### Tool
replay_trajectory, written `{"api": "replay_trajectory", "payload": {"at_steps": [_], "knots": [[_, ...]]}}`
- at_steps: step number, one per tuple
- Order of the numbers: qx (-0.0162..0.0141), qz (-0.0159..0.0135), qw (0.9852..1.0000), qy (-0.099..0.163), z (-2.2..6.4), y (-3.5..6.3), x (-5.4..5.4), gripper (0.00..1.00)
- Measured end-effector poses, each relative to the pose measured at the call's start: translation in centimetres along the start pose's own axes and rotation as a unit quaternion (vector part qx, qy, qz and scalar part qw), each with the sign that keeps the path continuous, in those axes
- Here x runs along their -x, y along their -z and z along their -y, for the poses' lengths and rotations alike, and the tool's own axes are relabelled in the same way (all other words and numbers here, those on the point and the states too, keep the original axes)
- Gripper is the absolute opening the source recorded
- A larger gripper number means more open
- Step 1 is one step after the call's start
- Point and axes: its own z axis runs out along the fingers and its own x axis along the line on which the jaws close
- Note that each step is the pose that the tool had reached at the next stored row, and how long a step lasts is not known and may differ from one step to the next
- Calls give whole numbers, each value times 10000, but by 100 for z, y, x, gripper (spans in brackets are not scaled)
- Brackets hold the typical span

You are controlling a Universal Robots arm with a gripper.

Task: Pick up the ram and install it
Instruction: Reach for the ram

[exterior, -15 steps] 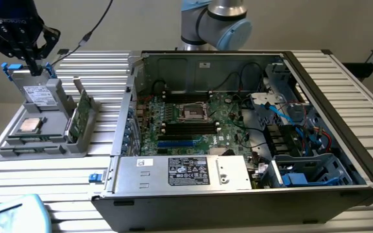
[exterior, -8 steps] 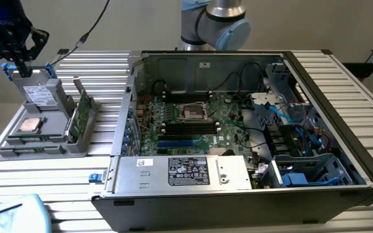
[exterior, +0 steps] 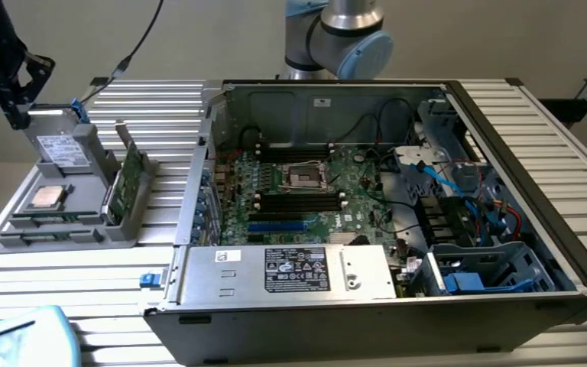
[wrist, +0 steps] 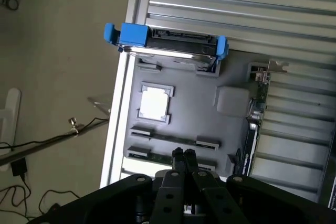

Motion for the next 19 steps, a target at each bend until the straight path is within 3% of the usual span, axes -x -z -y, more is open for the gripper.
{"api": "replay_trajectory", "payload": {"at_steps": [7, 11, 13, 16, 19], "knots": [[-39, -7, 10000, 52, 15, -25, -58, 11], [-96, -15, 9999, 58, 49, -27, -81, 11], [-144, -6, 9999, 51, 83, -28, -90, 11], [-253, 35, 9997, 37, 111, -31, -95, 11], [-329, 85, 9994, 11, 116, -39, -94, 11]]}}
